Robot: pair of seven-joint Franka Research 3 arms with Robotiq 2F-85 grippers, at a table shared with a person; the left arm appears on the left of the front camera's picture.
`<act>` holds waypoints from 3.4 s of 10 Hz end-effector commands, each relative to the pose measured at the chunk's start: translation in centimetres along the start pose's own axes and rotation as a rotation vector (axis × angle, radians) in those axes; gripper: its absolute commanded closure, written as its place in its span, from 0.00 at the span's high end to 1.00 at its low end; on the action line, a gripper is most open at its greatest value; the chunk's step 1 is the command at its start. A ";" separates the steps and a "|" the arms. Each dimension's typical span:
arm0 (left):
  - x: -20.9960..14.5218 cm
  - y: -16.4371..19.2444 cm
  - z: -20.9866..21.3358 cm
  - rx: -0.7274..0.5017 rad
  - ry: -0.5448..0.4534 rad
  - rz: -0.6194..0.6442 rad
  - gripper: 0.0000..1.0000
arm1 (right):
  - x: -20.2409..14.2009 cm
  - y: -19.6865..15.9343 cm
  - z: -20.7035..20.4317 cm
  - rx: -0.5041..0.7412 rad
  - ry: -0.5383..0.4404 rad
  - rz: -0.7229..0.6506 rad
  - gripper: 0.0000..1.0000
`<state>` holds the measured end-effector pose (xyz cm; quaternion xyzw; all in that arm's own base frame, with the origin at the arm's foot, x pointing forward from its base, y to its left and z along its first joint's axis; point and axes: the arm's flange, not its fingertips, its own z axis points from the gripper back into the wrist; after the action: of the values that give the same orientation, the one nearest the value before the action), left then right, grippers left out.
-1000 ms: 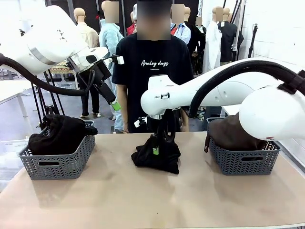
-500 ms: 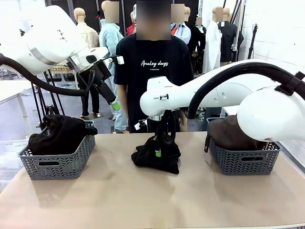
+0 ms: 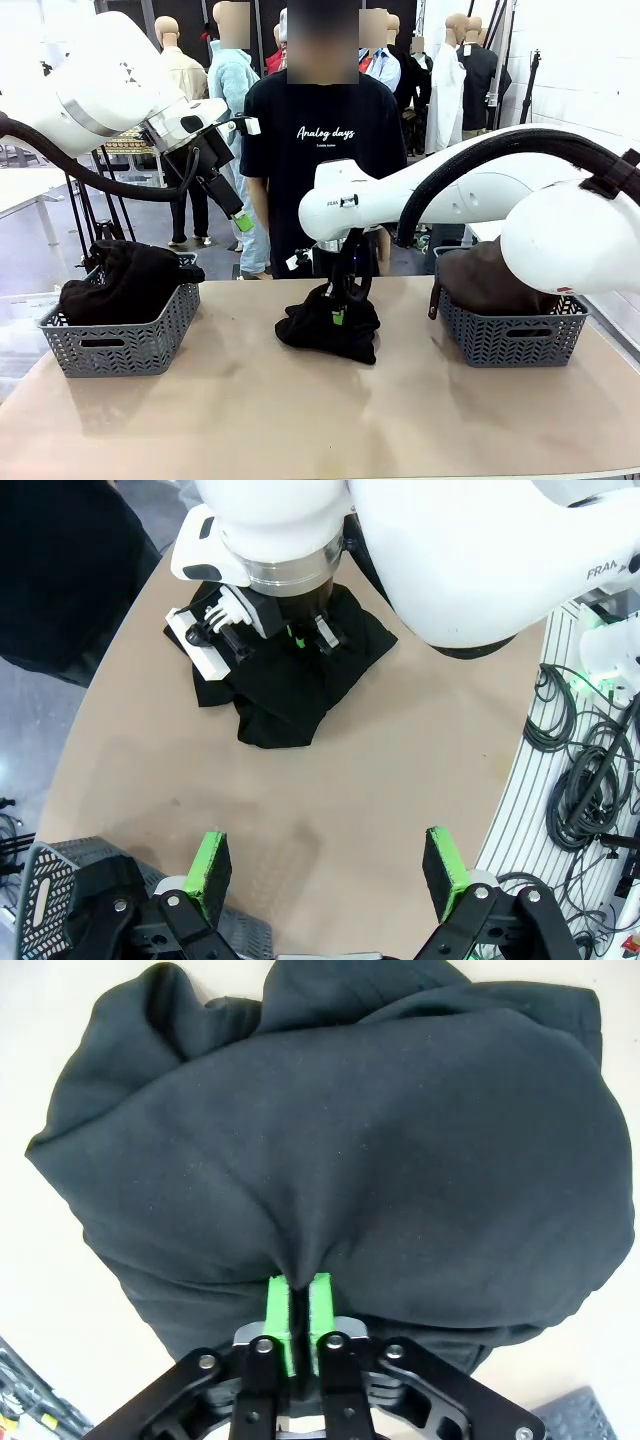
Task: Sort the tops and bottoms.
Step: Lift clothes from the center of the table with your right hand.
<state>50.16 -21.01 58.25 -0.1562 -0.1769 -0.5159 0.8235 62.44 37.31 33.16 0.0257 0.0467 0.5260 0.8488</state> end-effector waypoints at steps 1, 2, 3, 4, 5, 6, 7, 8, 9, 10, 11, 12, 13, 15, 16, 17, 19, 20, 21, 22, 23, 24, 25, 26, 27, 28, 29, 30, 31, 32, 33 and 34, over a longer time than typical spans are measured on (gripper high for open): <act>-0.1 0.0 0.2 0.002 -0.004 0.001 1.00 | -1.3 0.3 0.3 0.028 -0.054 -0.020 0.00; -0.1 0.0 0.2 0.002 -0.004 0.001 1.00 | -1.9 0.3 0.9 0.035 -0.079 -0.029 0.00; -0.1 0.0 0.2 0.002 -0.004 0.001 1.00 | -2.4 0.5 1.9 0.032 -0.103 -0.041 0.00; -0.1 0.0 0.2 0.002 -0.004 0.001 1.00 | -3.4 0.7 3.6 0.026 -0.136 -0.053 0.00; -0.1 0.0 0.2 0.002 -0.004 0.001 1.00 | -4.6 0.8 6.0 0.017 -0.175 -0.080 0.00; -0.1 0.0 0.2 0.002 -0.004 0.001 1.00 | -6.6 0.9 9.5 -0.019 -0.222 -0.101 0.00; -0.1 0.0 0.2 0.002 -0.004 0.001 1.00 | -8.5 1.5 13.1 -0.049 -0.275 -0.117 0.00; -0.1 0.0 0.2 0.002 -0.004 0.001 1.00 | -10.4 2.4 16.7 -0.095 -0.322 -0.131 0.00; -0.1 0.0 0.2 0.002 -0.004 0.001 1.00 | -12.1 3.5 19.7 -0.138 -0.374 -0.135 0.00; -0.1 0.0 0.2 0.002 -0.004 0.001 1.00 | -13.5 4.2 22.0 -0.156 -0.427 -0.135 0.00; -0.1 0.0 0.2 0.002 -0.004 0.001 1.00 | -9.2 1.4 19.6 -0.107 -0.314 -0.132 0.00; -0.1 0.0 0.2 0.002 -0.004 0.001 1.00 | -9.2 1.4 19.6 -0.107 -0.314 -0.132 0.00; -0.1 0.0 0.2 0.002 -0.004 0.001 1.00 | -9.2 1.4 19.6 -0.107 -0.314 -0.132 0.00; -0.1 0.0 0.2 0.002 -0.004 0.001 1.00 | -9.2 1.4 19.6 -0.107 -0.314 -0.132 0.00; -0.1 0.0 0.2 0.002 -0.004 0.001 1.00 | -9.6 1.7 18.6 -0.091 -0.307 -0.139 0.00; -0.1 0.0 0.2 0.002 -0.004 0.001 1.00 | -9.9 2.2 20.3 -0.181 -0.310 -0.175 0.00; -0.1 0.0 0.2 0.002 -0.004 0.001 1.00 | -11.4 2.3 28.7 -0.361 -0.406 -0.251 0.00; -0.1 0.0 0.2 0.002 -0.004 0.001 1.00 | -12.0 2.2 32.8 -0.432 -0.456 -0.274 0.00; -0.1 0.0 0.2 0.002 -0.004 0.001 1.00 | -12.5 2.6 36.4 -0.483 -0.507 -0.286 0.00; -0.1 0.0 0.2 0.002 -0.004 0.001 1.00 | -12.9 3.2 39.4 -0.514 -0.546 -0.295 0.00; -0.1 0.0 0.2 0.002 -0.004 0.001 1.00 | -13.3 3.6 41.7 -0.544 -0.580 -0.301 0.00; -0.1 0.0 0.2 0.002 -0.004 0.001 1.00 | -13.7 4.2 43.7 -0.571 -0.614 -0.304 0.00; -0.1 0.0 0.2 0.002 -0.004 0.001 1.00 | -14.0 4.5 44.4 -0.579 -0.629 -0.299 0.00; -0.1 0.0 0.2 0.002 -0.004 0.001 1.00 | -13.9 4.4 44.3 -0.557 -0.626 -0.288 0.00; -0.1 0.0 0.2 0.002 -0.004 0.001 1.00 | -15.5 4.8 44.1 -0.558 -0.626 -0.275 0.00; -0.1 0.0 0.2 0.002 -0.004 0.001 1.00 | -15.5 4.8 44.1 -0.558 -0.626 -0.275 0.00; -0.1 0.0 0.2 0.002 -0.004 0.001 1.00 | -15.5 4.8 44.1 -0.558 -0.626 -0.275 0.00; -0.1 0.0 0.2 0.002 -0.004 0.001 1.00 | -15.5 4.8 44.1 -0.558 -0.626 -0.275 0.00; -0.1 0.0 0.2 0.002 -0.004 0.001 1.00 | -15.5 4.8 44.1 -0.558 -0.626 -0.275 0.00; -0.1 0.0 0.2 0.002 -0.004 0.001 1.00 | -15.5 4.8 44.1 -0.558 -0.626 -0.275 0.00; -0.1 0.0 0.2 0.002 -0.004 0.001 1.00 | -15.5 4.8 44.1 -0.558 -0.626 -0.275 0.00; -0.1 0.0 0.2 0.002 -0.004 0.001 1.00 | -15.5 4.8 44.1 -0.558 -0.626 -0.275 0.00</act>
<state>50.17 -21.00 58.30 -0.1561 -0.1774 -0.5158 0.8235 56.21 25.92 78.07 -0.0516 -0.3523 0.3684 0.8588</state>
